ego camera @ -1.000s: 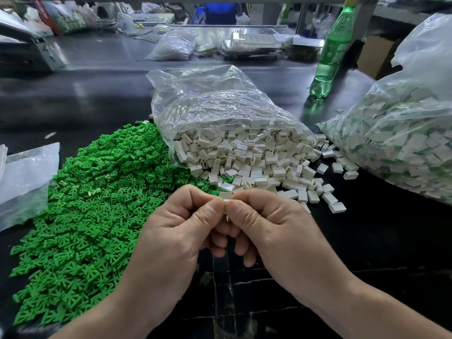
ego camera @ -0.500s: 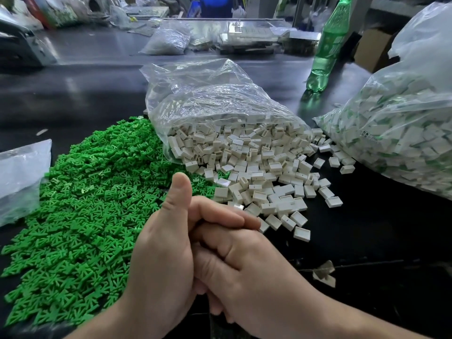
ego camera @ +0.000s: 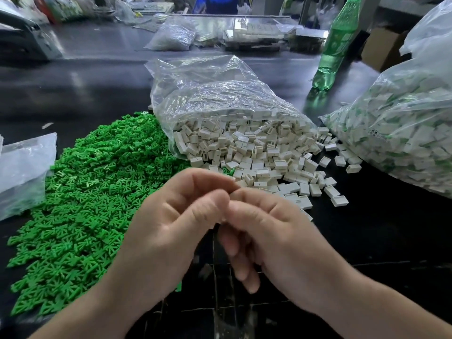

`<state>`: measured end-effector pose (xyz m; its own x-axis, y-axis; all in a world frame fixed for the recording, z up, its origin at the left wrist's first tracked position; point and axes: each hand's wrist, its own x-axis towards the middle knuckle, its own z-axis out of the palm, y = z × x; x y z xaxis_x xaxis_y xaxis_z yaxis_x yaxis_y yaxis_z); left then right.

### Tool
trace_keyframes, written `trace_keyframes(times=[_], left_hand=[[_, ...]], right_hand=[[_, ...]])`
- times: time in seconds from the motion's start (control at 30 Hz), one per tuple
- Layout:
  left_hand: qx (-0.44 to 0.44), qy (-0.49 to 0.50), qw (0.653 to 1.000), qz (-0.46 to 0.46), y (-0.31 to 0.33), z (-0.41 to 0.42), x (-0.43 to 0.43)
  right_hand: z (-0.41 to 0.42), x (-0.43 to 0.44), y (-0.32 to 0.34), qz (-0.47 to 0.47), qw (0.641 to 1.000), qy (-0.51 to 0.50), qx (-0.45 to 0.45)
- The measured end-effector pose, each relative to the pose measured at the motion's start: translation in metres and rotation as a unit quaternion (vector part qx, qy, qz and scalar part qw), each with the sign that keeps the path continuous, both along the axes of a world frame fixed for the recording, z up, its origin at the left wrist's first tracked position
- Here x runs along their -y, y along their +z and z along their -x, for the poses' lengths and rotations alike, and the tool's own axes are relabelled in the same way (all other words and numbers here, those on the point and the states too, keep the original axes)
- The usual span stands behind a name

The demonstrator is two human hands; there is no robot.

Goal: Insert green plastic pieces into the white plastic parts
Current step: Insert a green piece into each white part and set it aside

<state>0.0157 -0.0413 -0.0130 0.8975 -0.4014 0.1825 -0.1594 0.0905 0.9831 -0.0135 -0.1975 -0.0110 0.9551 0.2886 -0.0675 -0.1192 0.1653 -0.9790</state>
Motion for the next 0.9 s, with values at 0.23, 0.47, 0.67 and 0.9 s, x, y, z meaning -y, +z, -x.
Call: trace_keyframes(times=[0.23,0.47,0.67,0.9], left_hand=[[0.312,0.114,0.916,-0.227,0.000,-0.007,-0.007],[0.349,0.128,0.898,-0.235,-0.001,-0.009,-0.010],[0.278,0.139,0.847,-0.431,-0.011,-0.019,-0.023],[0.312,0.113,0.759,-0.561,-0.023,-0.019,-0.009]], right_hand=[[-0.008,0.009,-0.004,-0.066,0.997,0.004,-0.048],[-0.013,0.012,-0.007,-0.116,0.991,0.002,-0.069],[-0.025,0.027,-0.006,-0.252,0.964,-0.051,-0.064],[-0.027,0.031,-0.007,-0.148,0.980,-0.058,-0.119]])
